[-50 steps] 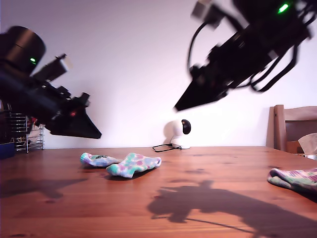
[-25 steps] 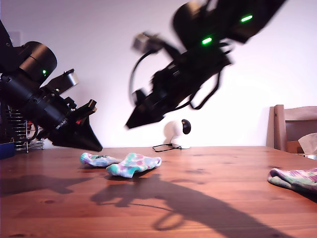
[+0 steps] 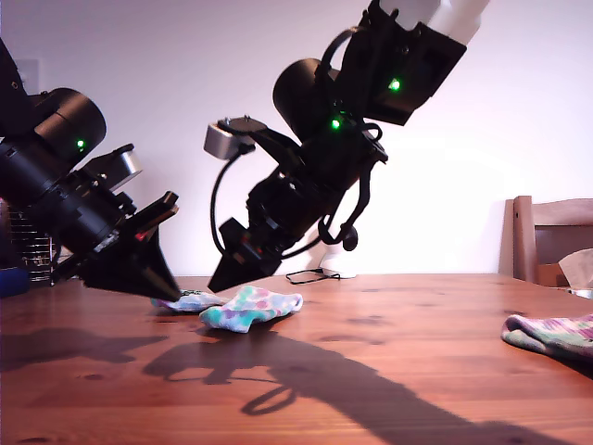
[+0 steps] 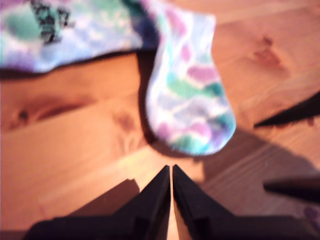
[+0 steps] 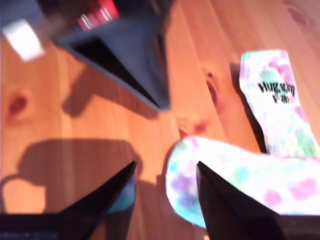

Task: Fold the socks in front of you. After folding them, place them to the right side.

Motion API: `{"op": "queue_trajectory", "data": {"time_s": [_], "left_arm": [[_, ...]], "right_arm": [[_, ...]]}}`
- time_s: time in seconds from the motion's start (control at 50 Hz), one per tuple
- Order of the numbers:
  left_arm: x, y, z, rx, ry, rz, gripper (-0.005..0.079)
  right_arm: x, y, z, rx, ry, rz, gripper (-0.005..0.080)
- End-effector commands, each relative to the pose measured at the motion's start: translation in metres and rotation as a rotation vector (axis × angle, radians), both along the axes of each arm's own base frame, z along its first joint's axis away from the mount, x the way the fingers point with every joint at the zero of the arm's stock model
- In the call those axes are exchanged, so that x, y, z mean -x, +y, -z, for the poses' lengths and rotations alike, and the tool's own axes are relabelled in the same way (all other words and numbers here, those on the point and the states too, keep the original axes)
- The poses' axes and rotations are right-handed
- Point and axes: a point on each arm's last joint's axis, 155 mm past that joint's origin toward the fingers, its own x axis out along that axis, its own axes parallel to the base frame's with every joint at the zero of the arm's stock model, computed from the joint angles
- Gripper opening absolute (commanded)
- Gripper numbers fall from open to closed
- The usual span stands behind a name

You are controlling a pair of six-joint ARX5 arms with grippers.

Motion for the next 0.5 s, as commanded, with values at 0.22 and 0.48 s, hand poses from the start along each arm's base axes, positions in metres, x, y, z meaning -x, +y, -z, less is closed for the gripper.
{"op": "queue_trajectory", "data": {"time_s": [0.22, 0.48], "left_arm": [[0.007, 0.007, -0.003, 0.029, 0.053, -0.018, -0.0021], [0.007, 0.006, -0.023, 0.053, 0.026, -0.010, -0.0021]], "right_arm": [[-0.003, 0.005, 0.027, 0.027, -0.002, -0.026, 0.0341], [-0.019, 0.003, 0.033, 0.071, -0.011, 0.020, 0.0340]]}}
